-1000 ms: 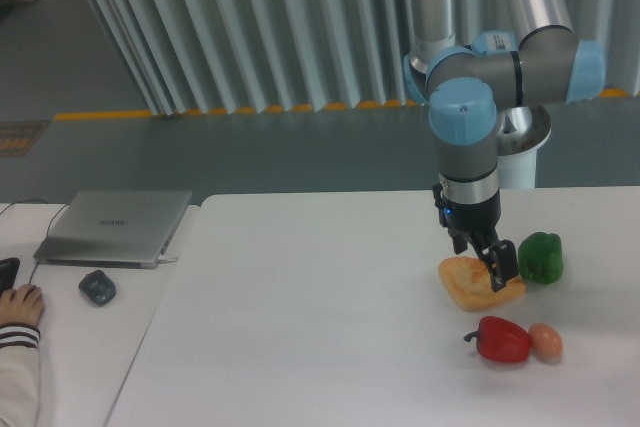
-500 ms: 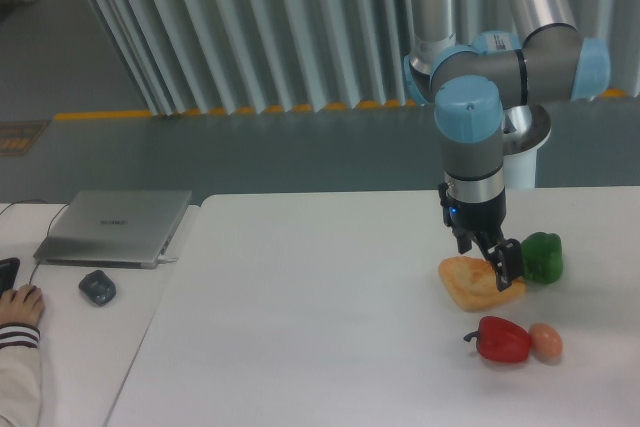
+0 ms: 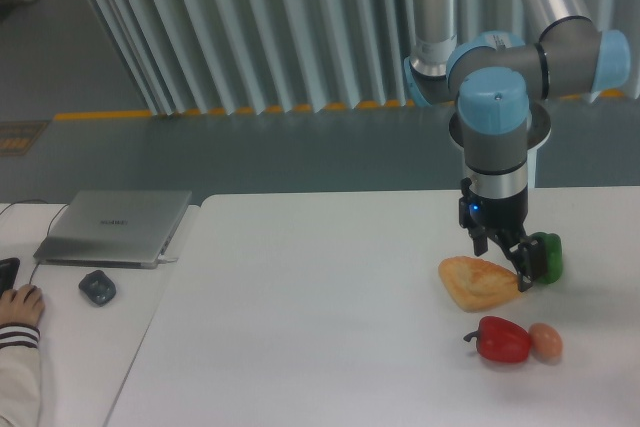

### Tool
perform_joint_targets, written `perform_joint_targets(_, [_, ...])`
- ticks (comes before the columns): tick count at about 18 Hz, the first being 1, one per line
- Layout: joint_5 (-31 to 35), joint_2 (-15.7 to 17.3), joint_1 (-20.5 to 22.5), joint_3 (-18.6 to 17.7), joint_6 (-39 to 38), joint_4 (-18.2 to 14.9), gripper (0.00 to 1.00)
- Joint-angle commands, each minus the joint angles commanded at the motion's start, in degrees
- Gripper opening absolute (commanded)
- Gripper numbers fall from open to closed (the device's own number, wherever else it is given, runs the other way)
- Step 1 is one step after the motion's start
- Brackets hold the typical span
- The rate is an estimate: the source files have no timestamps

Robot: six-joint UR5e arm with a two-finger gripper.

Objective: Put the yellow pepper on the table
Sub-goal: 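Raise the open gripper and move it away past the green pepper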

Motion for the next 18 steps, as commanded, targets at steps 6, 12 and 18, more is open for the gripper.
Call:
perform_joint_targets(6, [0.1,1.1,4.4,0.5,0.0,1.7,1.00])
perform_joint_targets(12, [-0.5,1.4,9.0,0.4,4.5,3.8,1.00])
perform_joint_targets(18, [-0.5,2.8,8.5,-0.5,4.4,3.3,1.00])
